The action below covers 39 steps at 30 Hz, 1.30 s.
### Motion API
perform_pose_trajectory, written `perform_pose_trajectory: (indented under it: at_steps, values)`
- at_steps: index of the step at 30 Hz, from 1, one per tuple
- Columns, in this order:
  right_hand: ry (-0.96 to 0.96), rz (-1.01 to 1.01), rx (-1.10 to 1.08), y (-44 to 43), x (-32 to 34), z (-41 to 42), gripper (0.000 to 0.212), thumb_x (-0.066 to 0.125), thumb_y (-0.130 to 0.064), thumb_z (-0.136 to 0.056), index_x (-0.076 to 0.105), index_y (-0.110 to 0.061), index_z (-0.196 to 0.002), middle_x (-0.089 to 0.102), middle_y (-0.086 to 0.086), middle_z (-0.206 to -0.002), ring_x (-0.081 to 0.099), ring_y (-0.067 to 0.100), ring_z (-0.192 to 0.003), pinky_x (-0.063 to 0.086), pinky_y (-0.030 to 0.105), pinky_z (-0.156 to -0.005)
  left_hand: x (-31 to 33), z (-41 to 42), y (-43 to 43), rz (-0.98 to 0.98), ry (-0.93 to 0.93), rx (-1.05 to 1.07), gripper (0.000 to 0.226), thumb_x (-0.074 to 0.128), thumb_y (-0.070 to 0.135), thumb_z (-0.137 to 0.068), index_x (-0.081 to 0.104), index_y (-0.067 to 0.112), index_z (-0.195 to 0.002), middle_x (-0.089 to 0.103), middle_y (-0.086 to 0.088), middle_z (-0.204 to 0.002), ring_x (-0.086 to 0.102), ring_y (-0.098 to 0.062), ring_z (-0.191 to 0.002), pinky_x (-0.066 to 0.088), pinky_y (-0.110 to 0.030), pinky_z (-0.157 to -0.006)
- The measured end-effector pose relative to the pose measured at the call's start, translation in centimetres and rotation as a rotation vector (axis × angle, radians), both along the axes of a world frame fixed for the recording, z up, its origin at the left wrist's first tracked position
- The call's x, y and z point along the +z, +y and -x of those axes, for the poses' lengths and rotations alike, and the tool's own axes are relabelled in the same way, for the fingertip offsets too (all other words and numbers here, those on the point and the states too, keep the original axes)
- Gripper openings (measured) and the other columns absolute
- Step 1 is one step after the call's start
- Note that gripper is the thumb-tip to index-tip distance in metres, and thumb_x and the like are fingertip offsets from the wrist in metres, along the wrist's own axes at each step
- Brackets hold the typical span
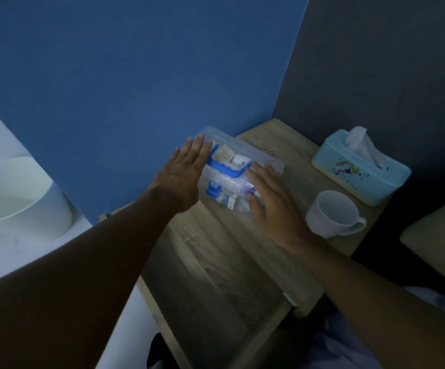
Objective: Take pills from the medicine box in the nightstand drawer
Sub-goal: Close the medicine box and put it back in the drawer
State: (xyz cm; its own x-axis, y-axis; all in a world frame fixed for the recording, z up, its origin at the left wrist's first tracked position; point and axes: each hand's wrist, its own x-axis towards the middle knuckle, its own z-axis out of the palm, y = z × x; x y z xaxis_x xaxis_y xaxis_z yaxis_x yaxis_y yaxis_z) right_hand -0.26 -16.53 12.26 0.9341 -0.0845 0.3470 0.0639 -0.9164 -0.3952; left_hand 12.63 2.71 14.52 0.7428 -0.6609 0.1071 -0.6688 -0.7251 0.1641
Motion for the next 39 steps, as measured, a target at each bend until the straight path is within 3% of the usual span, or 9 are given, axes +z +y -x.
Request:
perform_pose_trajectory:
  at_steps: [5,9,14,19,23,25,32,39]
  values:
    - [-0.034,0.038,0.033,-0.4,-1.0,0.3,0.051,0.049,-0.018,-0.101,0.039,-0.007,-0.149,0.036,0.007,-0.158,0.021,0.020,-0.151,0.024,0.039,-0.122,-1.1,0.7,-0.8,0.006,0.100,0.082,0.093,0.052,-0.001,-0.080,-0.002,0.013,-0.154,-0.008,-0.008,-0.164,-0.006,-0.023,-0.151,0.017,-0.040,-0.122]
    - [-0.082,0.089,0.002,-0.1,-0.9,0.1,0.049,0.056,-0.014,-0.096,0.049,-0.002,-0.142,0.047,0.013,-0.151,0.035,0.028,-0.146,0.033,0.047,-0.118,-0.7,1.0,-1.3,0.010,0.120,0.112,0.094,0.057,0.003,-0.080,-0.001,0.014,-0.155,-0.006,-0.006,-0.164,-0.005,-0.023,-0.152,0.027,-0.046,-0.118]
    - [-0.027,0.154,-0.055,0.6,0.2,0.2,0.051,0.060,-0.019,-0.092,0.052,-0.004,-0.141,0.050,0.011,-0.150,0.041,0.028,-0.142,0.038,0.048,-0.114,0.2,0.6,-0.5,-0.006,0.159,0.062,0.097,0.058,0.002,-0.079,-0.001,0.016,-0.155,-0.006,-0.004,-0.165,-0.004,-0.021,-0.152,0.018,-0.034,-0.119]
    - [0.053,0.250,-0.039,0.7,0.7,0.4,0.054,0.057,-0.022,-0.096,0.045,-0.003,-0.146,0.043,0.013,-0.154,0.035,0.031,-0.146,0.035,0.051,-0.116,-0.3,0.5,-0.2,-0.025,0.137,0.033,0.102,0.061,0.003,-0.078,-0.006,0.014,-0.155,-0.009,-0.005,-0.164,-0.006,-0.023,-0.151,0.021,-0.038,-0.120]
    - [0.082,0.241,-0.035,0.6,0.6,0.3,0.054,0.054,-0.022,-0.098,0.042,-0.004,-0.147,0.039,0.013,-0.156,0.030,0.031,-0.148,0.032,0.050,-0.117,-0.9,-0.3,0.5,-0.135,0.028,-0.043,0.128,0.081,0.025,-0.068,-0.014,0.017,-0.153,-0.012,-0.008,-0.164,-0.007,-0.027,-0.151,0.003,-0.041,-0.121]
    - [0.076,0.233,-0.035,0.5,0.5,0.2,0.054,0.055,-0.021,-0.097,0.043,-0.003,-0.147,0.040,0.013,-0.156,0.031,0.031,-0.148,0.033,0.050,-0.117,-1.5,-0.3,0.7,-0.116,-0.040,-0.060,0.132,0.085,0.031,-0.065,-0.012,0.016,-0.153,-0.009,-0.010,-0.164,-0.005,-0.029,-0.151,0.001,-0.041,-0.122]
    - [0.019,0.235,-0.069,0.5,-0.4,0.2,0.054,0.058,-0.021,-0.095,0.046,-0.004,-0.145,0.044,0.013,-0.153,0.036,0.032,-0.145,0.037,0.051,-0.114,-3.4,0.7,-0.3,0.178,-0.022,-0.021,0.106,0.077,0.024,-0.077,0.006,0.013,-0.155,0.003,-0.010,-0.164,-0.002,-0.028,-0.151,0.000,-0.038,-0.123]
    - [-0.042,0.188,-0.064,0.5,-1.1,0.2,0.051,0.057,-0.019,-0.096,0.046,-0.005,-0.144,0.046,0.013,-0.152,0.036,0.031,-0.145,0.040,0.054,-0.112,-3.5,0.8,0.1,0.059,-0.140,-0.014,0.094,0.064,0.037,-0.087,0.004,0.014,-0.155,0.005,-0.007,-0.165,0.001,-0.026,-0.152,0.020,-0.041,-0.122]
